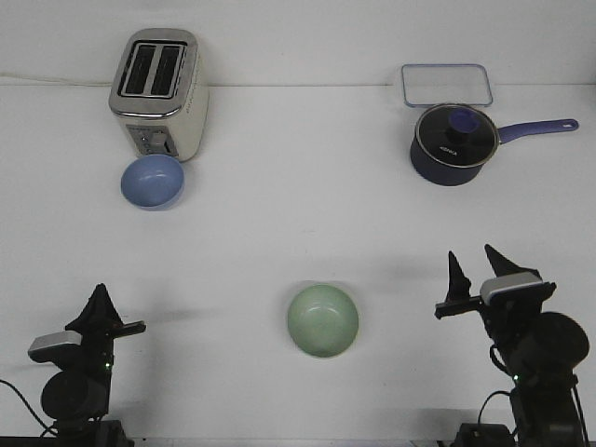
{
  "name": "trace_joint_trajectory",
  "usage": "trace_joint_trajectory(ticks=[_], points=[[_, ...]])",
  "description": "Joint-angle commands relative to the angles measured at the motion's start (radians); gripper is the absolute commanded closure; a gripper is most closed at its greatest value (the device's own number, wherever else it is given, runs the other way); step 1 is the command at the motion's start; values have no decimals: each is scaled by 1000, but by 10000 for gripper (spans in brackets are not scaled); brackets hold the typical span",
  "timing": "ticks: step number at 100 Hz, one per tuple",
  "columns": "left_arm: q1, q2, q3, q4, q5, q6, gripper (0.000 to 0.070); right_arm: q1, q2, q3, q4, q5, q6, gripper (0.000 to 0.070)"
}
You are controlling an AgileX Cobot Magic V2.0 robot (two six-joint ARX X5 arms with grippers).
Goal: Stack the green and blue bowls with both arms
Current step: 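Release the green bowl and retract the right gripper to rest, then reach the left gripper to the light blue bowl and grasp its rim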
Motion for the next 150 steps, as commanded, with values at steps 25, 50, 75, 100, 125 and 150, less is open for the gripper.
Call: trace_joint_trajectory(ticks=[25, 50, 75, 100, 125, 150], points=[[2, 97, 240, -144, 14, -93, 688, -1, -187, -95, 21, 76, 1, 275], [2, 537, 605, -305, 12, 79, 688, 10, -185, -95, 27, 76, 2, 275], [3, 1004, 1003, -497, 12, 130, 223, 24, -185, -95, 35, 76, 7, 275], [24, 1359, 1289, -652, 100, 135, 111, 34, -187, -95, 42, 76, 10, 275], [94, 1661, 1468, -710, 181, 135, 111, 51, -196, -95, 43, 76, 13, 275], [123, 1871, 1558, -696, 222, 136, 111, 66, -200, -95, 49, 76, 14, 275]])
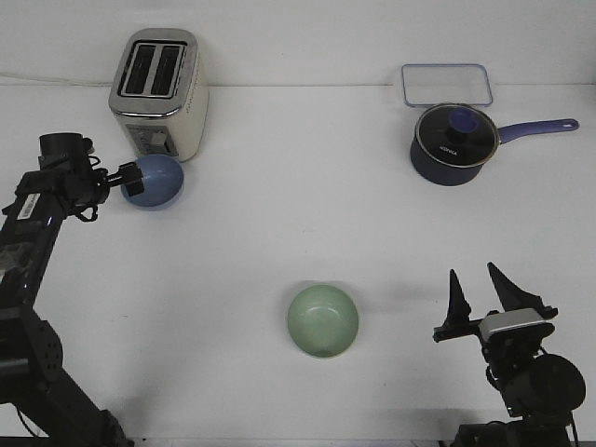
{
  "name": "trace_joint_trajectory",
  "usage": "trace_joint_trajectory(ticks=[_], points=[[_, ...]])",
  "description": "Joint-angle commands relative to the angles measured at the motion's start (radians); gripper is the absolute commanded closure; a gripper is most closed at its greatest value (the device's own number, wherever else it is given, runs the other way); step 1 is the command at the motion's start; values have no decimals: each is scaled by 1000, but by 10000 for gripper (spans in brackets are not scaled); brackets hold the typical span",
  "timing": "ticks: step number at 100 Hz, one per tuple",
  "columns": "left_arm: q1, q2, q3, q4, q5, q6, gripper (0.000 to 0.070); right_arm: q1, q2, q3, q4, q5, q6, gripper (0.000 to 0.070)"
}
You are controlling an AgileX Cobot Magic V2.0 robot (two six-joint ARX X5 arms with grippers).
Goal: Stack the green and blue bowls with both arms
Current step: 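Reach the left gripper to the light blue bowl and grasp its rim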
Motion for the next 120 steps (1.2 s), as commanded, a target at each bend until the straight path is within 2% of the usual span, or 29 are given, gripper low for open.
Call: trace_joint_trajectory(ticks=[1, 13, 38, 41, 44, 53, 56, 57, 67, 81, 103, 120], points=[[0, 64, 39, 12, 11, 16, 111, 6, -2, 4, 17, 0, 8, 275], [0, 138, 67, 36, 61, 14, 111, 13, -2, 4, 17, 0, 8, 275], [-3, 220, 71, 72, 61, 3, 135, 24, -2, 4, 14, 0, 8, 275], [-3, 224, 71, 74, 61, 4, 184, 26, -2, 4, 14, 0, 8, 275], [-3, 225, 71, 75, 61, 4, 265, 27, -2, 4, 14, 0, 8, 275], [-3, 226, 71, 80, 61, 8, 587, 27, -1, 5, 14, 0, 8, 275], [-3, 225, 71, 83, 61, 10, 686, 27, -1, 4, 14, 0, 8, 275], [-3, 225, 71, 85, 61, 10, 700, 27, -1, 5, 14, 0, 8, 275], [-3, 225, 71, 96, 64, 18, 688, 27, -1, 4, 13, 0, 8, 275], [-4, 222, 97, 82, 135, 24, 687, 27, -1, 4, 12, 0, 8, 275], [-4, 153, 193, -46, 216, 75, 687, 27, -1, 4, 10, 0, 8, 275], [-11, 32, 222, -115, 287, 80, 687, 27, -1, 4, 10, 0, 10, 275]])
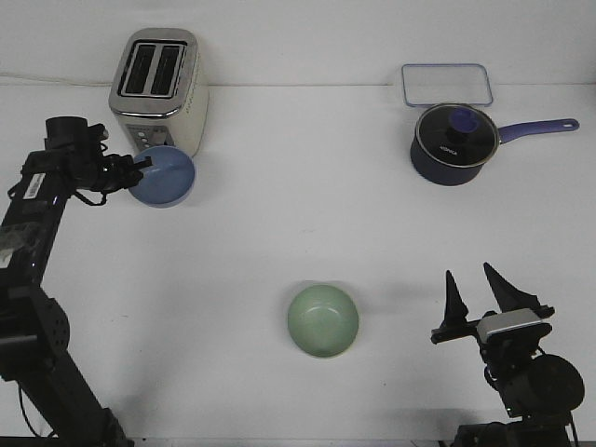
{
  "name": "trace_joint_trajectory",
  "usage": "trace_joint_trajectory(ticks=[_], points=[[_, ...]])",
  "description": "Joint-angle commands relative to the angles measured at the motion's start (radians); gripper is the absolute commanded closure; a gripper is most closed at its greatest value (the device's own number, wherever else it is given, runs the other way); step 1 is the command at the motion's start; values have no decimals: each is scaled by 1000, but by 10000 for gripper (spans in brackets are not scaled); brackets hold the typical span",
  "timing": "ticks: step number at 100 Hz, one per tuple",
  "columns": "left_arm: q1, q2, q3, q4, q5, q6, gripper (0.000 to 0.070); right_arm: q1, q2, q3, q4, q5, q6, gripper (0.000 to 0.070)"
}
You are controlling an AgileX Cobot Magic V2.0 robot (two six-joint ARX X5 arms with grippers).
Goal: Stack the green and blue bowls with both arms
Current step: 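Reach the left gripper to the light blue bowl and grasp its rim, then carry the blue bowl with the left gripper and lower it onto the green bowl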
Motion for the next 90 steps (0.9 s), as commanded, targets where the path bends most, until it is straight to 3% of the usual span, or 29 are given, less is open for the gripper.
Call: trace_joint_trajectory(ticks=[1, 12, 40, 90], points=[[-4, -63, 37, -7, 47, 19, 687, 2, -1, 4, 10, 0, 10, 275], [-19, -152, 37, -80, 103, 42, 687, 2, -1, 4, 9, 0, 11, 275], [-143, -265, 37, -270, 111, 121, 687, 2, -1, 5, 10, 0, 11, 275], [-644, -249, -18, -277, 111, 133, 687, 2, -1, 4, 15, 0, 11, 275]])
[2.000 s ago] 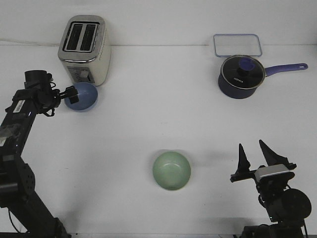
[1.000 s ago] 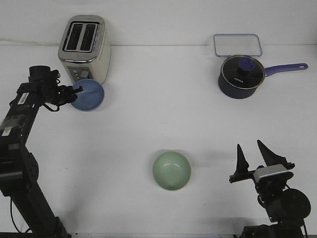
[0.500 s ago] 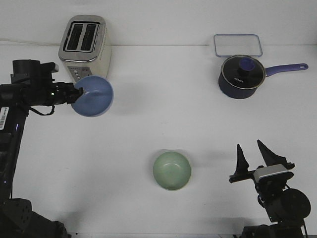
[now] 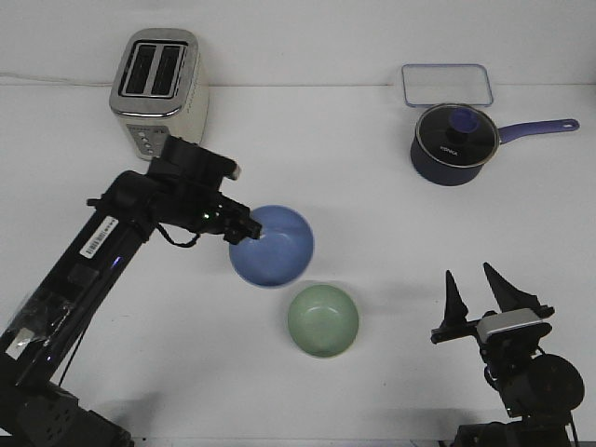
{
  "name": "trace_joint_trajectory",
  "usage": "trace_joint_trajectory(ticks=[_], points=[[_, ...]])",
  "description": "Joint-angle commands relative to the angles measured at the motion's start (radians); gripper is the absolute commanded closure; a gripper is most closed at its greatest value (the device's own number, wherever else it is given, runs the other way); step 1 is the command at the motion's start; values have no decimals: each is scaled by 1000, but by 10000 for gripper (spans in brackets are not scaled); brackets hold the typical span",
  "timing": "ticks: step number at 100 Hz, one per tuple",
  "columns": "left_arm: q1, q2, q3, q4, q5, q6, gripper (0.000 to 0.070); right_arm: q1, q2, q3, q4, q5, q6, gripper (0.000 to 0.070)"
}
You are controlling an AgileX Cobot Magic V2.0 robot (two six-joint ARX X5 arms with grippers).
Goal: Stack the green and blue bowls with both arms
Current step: 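Carry the blue bowl with the left gripper and lower it onto the green bowl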
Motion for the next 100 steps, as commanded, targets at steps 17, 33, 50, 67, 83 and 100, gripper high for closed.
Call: trace_joint_trajectory(ticks=[17, 33, 50, 67, 83, 100], points=[[-156, 19, -106, 63, 10, -10, 687, 2, -1, 4, 17, 0, 14, 275], [-233, 19, -216, 166, 9, -56, 687, 2, -1, 5, 17, 0, 14, 275], [-285, 24, -292, 278, -2, -90, 687, 2, -1, 5, 17, 0, 14, 275], [-318, 67, -307, 316, -44, -96, 687, 2, -1, 5, 17, 0, 14, 275], [-331, 113, -307, 340, -56, -96, 687, 2, -1, 5, 17, 0, 14, 275], [-329, 126, -307, 339, -68, -85, 684, 2, -1, 5, 17, 0, 14, 275]])
